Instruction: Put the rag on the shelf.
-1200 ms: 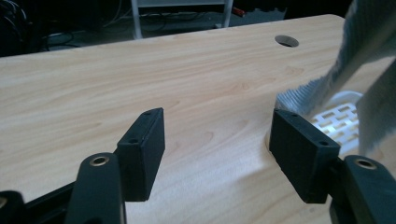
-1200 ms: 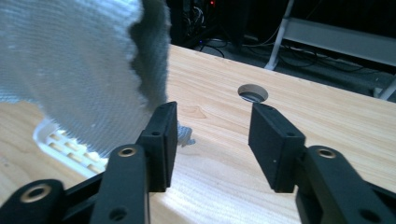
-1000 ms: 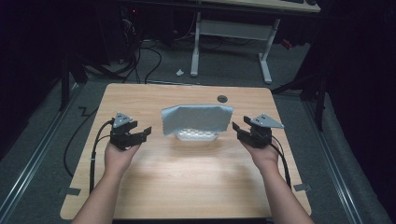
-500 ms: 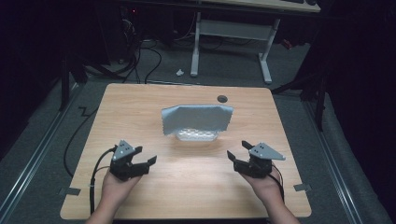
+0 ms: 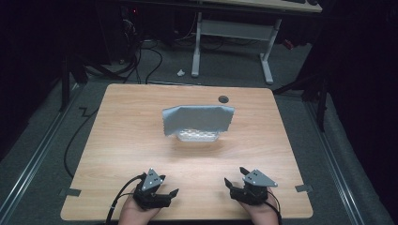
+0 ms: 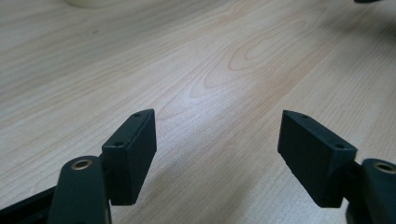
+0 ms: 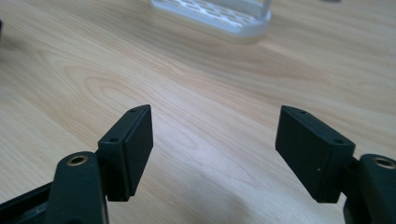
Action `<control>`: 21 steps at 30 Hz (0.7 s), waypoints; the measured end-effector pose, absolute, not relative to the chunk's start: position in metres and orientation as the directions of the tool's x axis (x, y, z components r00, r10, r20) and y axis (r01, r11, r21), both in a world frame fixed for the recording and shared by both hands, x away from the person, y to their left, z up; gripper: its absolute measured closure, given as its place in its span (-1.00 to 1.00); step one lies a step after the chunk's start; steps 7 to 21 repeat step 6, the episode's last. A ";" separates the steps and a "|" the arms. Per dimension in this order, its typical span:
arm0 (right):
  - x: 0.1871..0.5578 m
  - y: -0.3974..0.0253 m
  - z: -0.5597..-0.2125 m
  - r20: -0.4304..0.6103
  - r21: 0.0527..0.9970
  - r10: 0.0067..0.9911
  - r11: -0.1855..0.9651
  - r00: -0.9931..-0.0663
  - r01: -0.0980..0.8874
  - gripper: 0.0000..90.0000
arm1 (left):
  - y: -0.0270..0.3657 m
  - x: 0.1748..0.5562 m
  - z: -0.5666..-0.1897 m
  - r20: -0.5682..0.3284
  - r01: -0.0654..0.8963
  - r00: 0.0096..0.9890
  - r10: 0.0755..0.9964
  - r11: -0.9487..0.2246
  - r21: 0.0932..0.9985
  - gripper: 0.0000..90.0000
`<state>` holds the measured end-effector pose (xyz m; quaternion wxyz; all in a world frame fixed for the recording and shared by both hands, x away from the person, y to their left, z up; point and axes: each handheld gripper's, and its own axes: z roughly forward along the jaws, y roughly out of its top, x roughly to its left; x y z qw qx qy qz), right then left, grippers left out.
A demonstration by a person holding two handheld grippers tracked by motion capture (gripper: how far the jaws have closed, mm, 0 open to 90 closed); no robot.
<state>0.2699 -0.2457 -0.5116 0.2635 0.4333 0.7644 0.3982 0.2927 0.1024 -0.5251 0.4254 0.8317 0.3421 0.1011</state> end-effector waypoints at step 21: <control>0.277 -0.252 -0.518 -0.017 0.828 0.876 0.283 -0.482 0.484 -0.42 | 0.105 0.292 -0.526 -0.130 0.492 0.734 0.667 -0.390 0.778 -0.39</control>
